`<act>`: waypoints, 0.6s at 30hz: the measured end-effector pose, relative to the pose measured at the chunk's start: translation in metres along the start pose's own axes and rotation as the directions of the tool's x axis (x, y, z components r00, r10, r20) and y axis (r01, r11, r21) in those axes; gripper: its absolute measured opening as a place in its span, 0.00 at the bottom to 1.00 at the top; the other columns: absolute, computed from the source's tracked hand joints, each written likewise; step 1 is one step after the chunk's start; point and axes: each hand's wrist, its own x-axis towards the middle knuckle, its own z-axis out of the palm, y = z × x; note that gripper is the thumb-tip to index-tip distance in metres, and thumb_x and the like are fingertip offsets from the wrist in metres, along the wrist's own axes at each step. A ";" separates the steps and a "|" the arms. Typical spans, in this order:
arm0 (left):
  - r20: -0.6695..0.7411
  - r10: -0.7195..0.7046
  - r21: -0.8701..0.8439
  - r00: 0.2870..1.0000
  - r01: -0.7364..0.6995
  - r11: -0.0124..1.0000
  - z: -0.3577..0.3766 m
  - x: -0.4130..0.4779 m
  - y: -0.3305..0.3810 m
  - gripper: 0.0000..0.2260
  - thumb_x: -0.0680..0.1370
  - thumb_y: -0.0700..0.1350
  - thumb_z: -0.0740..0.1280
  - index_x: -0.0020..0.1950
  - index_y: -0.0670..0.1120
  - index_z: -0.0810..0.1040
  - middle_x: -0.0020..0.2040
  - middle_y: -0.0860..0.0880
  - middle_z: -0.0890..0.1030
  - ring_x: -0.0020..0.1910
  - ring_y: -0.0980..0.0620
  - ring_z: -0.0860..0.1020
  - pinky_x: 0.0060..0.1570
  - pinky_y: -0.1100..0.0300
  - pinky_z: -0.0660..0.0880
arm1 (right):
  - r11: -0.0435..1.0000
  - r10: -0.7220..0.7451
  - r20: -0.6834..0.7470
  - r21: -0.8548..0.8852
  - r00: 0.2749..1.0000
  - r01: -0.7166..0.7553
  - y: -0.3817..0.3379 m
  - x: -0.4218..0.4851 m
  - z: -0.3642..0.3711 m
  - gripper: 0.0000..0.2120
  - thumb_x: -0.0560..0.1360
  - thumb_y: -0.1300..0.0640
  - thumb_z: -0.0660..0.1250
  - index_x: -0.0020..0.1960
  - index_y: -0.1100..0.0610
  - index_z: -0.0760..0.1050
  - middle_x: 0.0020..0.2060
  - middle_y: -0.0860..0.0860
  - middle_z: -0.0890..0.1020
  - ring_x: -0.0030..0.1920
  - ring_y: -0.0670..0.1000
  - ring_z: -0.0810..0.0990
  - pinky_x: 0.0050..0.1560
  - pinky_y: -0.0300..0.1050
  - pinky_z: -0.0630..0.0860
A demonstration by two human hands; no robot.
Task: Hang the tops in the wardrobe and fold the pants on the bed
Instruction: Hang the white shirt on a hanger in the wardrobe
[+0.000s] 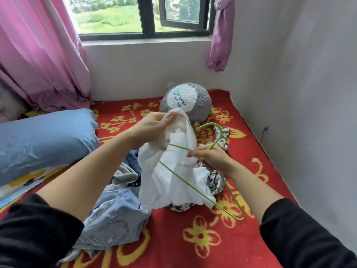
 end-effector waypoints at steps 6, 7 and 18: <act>0.038 0.018 0.271 0.999 -0.028 0.962 0.010 -0.021 -0.006 0.11 0.81 0.53 0.59 0.52 0.51 0.80 0.31 0.56 0.76 0.27 0.60 0.73 0.31 0.64 0.71 | 0.994 -0.051 -0.425 0.070 0.904 0.089 -0.003 0.015 0.020 0.19 0.70 0.54 0.75 0.54 0.57 0.69 0.41 0.54 0.77 0.35 0.49 0.74 0.35 0.45 0.70; 0.029 -0.001 0.267 1.000 -0.007 0.964 0.008 -0.024 -0.007 0.12 0.81 0.54 0.59 0.52 0.51 0.80 0.32 0.54 0.76 0.28 0.59 0.74 0.32 0.62 0.72 | 0.990 -0.104 -0.460 0.032 0.882 0.134 -0.004 0.015 0.021 0.23 0.70 0.54 0.75 0.59 0.56 0.68 0.49 0.54 0.78 0.44 0.51 0.77 0.45 0.48 0.73; 0.133 0.098 0.399 0.986 -0.143 0.905 0.006 -0.023 -0.022 0.17 0.74 0.39 0.71 0.61 0.51 0.78 0.50 0.48 0.80 0.46 0.52 0.77 0.51 0.59 0.73 | 0.884 -0.434 -0.437 -0.376 0.788 0.278 -0.061 0.001 -0.013 0.09 0.69 0.61 0.68 0.30 0.60 0.77 0.24 0.49 0.76 0.26 0.45 0.70 0.31 0.41 0.67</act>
